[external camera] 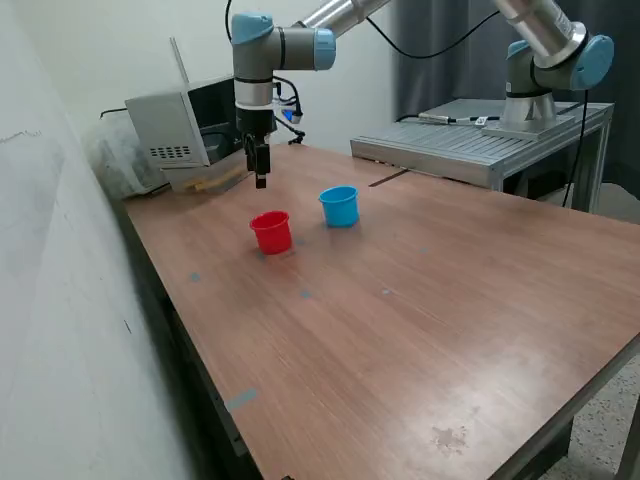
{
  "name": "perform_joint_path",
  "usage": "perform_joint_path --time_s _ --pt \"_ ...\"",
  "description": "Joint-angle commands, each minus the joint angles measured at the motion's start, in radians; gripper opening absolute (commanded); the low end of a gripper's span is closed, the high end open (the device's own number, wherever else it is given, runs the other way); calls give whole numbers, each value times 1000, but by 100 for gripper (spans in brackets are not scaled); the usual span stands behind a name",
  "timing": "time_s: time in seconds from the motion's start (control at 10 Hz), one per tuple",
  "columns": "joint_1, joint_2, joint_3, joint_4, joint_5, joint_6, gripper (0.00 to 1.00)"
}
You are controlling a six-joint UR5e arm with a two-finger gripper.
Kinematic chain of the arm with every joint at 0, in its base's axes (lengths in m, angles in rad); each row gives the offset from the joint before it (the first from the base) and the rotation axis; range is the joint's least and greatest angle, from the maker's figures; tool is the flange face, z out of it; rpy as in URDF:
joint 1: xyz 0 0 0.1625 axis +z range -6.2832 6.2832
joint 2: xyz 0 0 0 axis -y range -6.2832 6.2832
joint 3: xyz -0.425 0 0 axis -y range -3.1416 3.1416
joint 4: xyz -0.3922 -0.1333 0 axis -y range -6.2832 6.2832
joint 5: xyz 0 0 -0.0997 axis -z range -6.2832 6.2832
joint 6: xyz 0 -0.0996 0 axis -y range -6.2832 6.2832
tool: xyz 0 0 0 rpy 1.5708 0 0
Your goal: Place red objects in the red bin, and blue objects in the blue bin.
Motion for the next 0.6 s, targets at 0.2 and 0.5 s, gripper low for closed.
perform_joint_path --time_s 0.2,0.5 --pt "75 -333 143 258 3 -56 100" --pt "83 -640 197 532 9 -49 100"
